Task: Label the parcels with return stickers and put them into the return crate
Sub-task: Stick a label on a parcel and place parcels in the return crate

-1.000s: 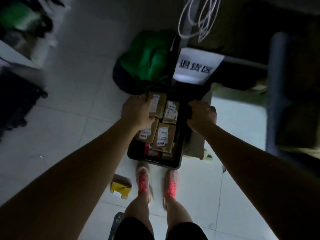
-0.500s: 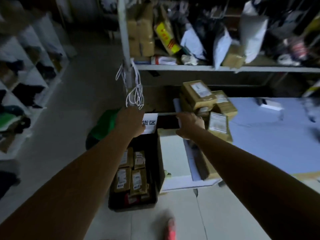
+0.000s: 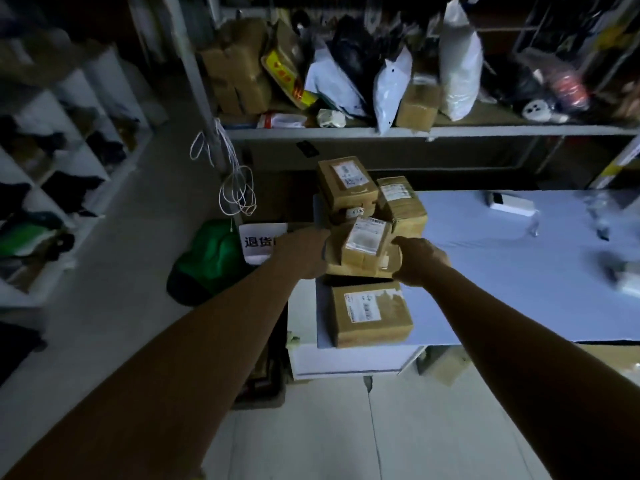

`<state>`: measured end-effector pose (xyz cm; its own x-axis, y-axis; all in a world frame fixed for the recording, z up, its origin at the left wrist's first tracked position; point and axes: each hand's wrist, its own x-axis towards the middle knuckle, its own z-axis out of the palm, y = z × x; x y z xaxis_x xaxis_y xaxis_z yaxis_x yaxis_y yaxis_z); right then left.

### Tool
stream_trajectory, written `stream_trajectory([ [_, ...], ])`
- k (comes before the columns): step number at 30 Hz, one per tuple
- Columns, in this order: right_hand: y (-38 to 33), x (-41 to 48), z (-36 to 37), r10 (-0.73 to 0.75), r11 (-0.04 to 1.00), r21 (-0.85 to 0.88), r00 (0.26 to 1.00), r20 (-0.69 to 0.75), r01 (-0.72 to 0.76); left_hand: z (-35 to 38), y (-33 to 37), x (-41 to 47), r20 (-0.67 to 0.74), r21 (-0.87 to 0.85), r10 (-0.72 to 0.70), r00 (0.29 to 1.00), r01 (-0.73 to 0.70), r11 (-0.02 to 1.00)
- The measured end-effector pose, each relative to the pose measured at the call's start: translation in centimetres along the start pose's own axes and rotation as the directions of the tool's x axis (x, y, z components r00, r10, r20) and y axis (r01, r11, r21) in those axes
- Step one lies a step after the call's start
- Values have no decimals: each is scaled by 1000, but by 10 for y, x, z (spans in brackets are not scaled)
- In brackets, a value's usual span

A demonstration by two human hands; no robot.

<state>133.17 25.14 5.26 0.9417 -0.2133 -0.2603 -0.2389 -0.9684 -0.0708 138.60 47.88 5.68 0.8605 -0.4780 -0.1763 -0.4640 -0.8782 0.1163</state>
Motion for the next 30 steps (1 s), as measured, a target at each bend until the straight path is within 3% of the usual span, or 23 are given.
stream_trajectory([
  [5,47,37,26,-18,917,399,1000,21,8,35,37,26,53,-346,-177,983,184,920],
  [10,46,77,58,100,604,787,992,79,-123,71,39,62,99,-726,-298,949,273,631],
  [14,35,115,81,101,436,888,989,110,-144,96,32,109,156,-820,-260,953,271,504],
  [19,27,141,81,61,227,964,990,125,-135,113,43,136,-2,-906,-305,952,127,405],
  [24,62,170,46,10,203,976,997,77,-78,88,67,171,-75,-898,-314,947,73,435],
  [30,164,174,5,21,198,980,1000,-5,0,59,169,216,-125,-888,-258,958,8,460],
])
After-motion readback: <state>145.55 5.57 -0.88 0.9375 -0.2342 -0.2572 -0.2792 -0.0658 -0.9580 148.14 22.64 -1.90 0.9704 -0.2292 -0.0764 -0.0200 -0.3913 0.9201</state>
